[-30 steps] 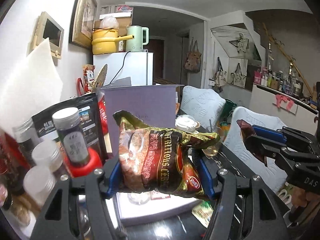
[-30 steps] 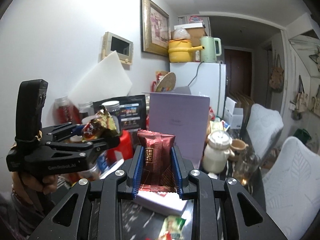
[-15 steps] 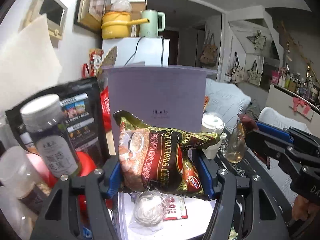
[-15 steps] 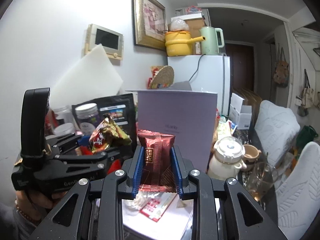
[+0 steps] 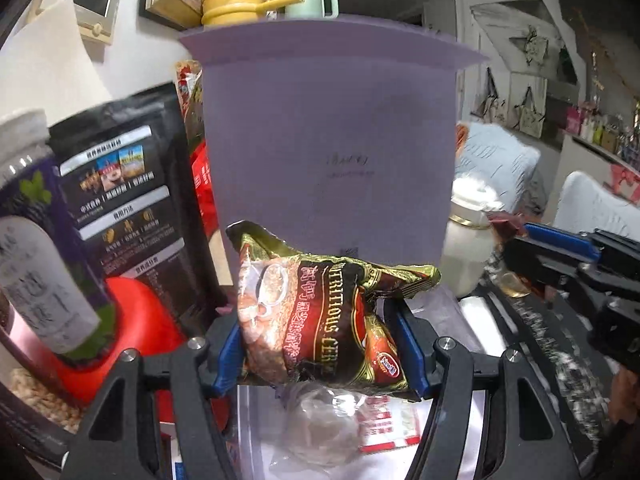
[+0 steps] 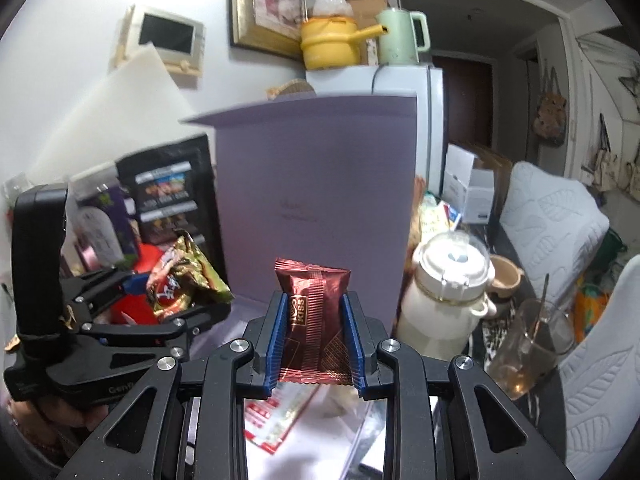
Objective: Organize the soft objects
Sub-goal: 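Carry the cereal bag in the left tool and maroon packet in the right into the box, then open the left tool to drop the cereal bag while the right releases the maroon packet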
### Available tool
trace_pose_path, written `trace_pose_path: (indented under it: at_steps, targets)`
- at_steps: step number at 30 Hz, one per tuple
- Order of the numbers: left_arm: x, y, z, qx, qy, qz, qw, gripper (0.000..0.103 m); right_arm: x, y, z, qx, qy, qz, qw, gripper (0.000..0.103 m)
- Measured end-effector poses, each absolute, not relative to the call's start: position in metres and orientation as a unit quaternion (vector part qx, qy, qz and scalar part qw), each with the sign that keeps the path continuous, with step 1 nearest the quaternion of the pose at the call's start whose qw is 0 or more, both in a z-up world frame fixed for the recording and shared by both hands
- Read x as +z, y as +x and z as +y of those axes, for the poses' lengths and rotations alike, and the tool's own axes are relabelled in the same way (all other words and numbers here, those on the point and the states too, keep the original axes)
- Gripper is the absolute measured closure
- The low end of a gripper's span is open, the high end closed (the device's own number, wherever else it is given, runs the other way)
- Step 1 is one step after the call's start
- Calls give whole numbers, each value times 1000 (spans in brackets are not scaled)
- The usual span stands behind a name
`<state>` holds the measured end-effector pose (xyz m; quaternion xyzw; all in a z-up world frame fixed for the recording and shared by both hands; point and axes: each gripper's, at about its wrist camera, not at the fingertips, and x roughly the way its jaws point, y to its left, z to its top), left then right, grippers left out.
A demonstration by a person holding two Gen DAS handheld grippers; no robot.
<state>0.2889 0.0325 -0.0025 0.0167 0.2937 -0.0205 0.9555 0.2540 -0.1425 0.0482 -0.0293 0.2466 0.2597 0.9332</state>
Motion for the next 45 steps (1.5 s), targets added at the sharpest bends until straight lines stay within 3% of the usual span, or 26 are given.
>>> trace_pose_path:
  at_steps: [17,31,37,41,45]
  targets:
    - [-66,328,33,-8,19,398,917,39,12,280,-147,244,-29,303,921,75]
    - [-78,342,37,7,12,446,895,39,-21,298,-132,245,-54,347,904,75]
    - [-82,358,32,6,13,470,882,35,-27,300,-129,249,-54,358,898,75]
    - [-89,370,32,-4,15,488,873,20,-31,303,-128,249,-52,365,895,75]
    - [-91,375,36,-7,12,485,874,20,-35,307,-128,248,-52,371,893,75]
